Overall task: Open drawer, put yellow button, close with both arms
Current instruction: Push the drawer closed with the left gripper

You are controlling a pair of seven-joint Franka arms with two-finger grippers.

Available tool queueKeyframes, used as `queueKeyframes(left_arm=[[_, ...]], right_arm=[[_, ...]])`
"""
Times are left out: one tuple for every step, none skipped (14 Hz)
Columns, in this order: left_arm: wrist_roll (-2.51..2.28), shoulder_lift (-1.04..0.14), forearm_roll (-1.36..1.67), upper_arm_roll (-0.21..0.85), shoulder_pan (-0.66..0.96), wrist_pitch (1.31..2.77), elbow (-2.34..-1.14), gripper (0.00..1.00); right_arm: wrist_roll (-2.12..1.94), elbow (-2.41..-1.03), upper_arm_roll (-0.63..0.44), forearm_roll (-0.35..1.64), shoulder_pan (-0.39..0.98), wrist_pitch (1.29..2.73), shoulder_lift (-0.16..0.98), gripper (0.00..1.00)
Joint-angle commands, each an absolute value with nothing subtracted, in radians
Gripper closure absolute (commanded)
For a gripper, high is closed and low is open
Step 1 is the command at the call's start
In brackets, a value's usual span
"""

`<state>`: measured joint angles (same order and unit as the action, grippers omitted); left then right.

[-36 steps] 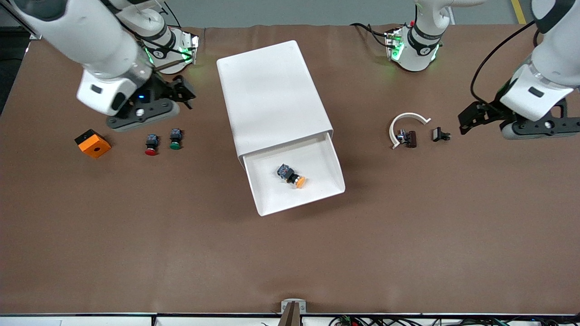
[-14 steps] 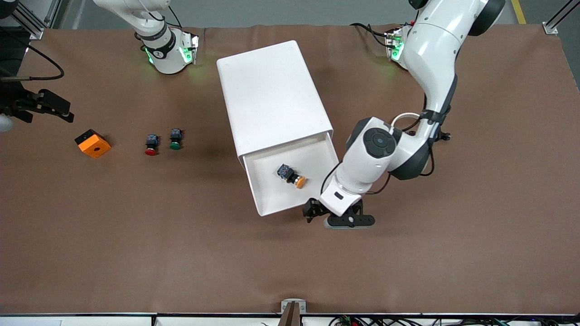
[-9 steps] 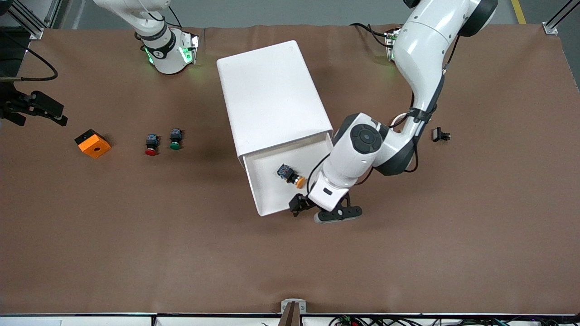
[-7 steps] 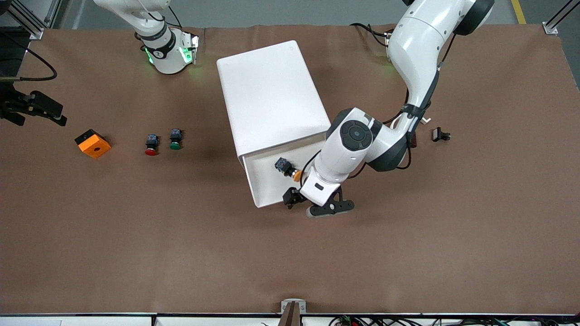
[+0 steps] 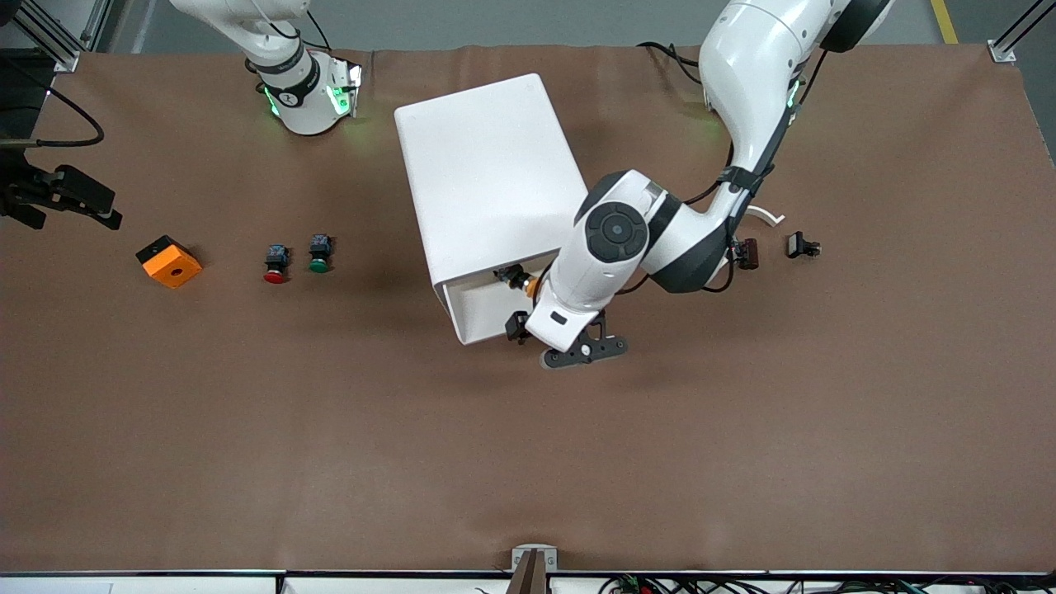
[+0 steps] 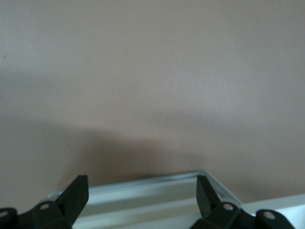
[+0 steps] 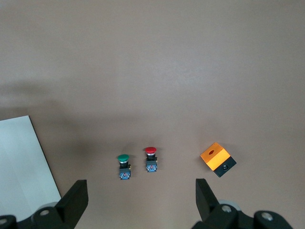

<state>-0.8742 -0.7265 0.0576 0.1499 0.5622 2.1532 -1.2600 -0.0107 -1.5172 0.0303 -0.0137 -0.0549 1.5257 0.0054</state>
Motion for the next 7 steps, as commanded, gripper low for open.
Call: queueKeyframes(left_arm=[[-0.890, -0.710, 0.075, 0.167, 0.572, 2.123, -1.278, 0.00], [-0.897, -0.710, 0.077, 0.172, 0.572, 2.123, -1.278, 0.00], [-0.905, -0.709, 0.087, 0.181, 0.569, 2.123, -1.278, 0.00], [-0.904, -0.709, 0.130, 0.183, 0.565, 2.123, -1.278, 0.00], [-0.902, -0.709, 0.167, 0.183, 0.561, 2.123, -1.278, 0.00], [-0.902, -0.709, 0.181, 0.183, 0.563, 2.123, -1.278, 0.00], [-0.902, -0.709, 0.184, 0.184, 0.564, 2.123, -1.278, 0.00]], right_arm=[[-0.006, -1.505, 0.045, -0.011, -0.071, 1.523, 0.008, 0.00], [-0.006, -1.505, 0.046, -0.011, -0.071, 1.523, 0.008, 0.00], [-0.006, -1.505, 0.045, -0.011, -0.071, 1.523, 0.008, 0.00], [-0.006, -1.505, 0.046, -0.011, -0.071, 1.523, 0.008, 0.00], [-0.006, -1.505, 0.046, -0.011, -0.071, 1.522, 0.008, 0.00], [-0.006, -1.503, 0.045, -0.017, -0.071, 1.520, 0.008, 0.00], [-0.006, -1.503, 0.044, -0.017, -0.072, 1.520, 0.008, 0.00]])
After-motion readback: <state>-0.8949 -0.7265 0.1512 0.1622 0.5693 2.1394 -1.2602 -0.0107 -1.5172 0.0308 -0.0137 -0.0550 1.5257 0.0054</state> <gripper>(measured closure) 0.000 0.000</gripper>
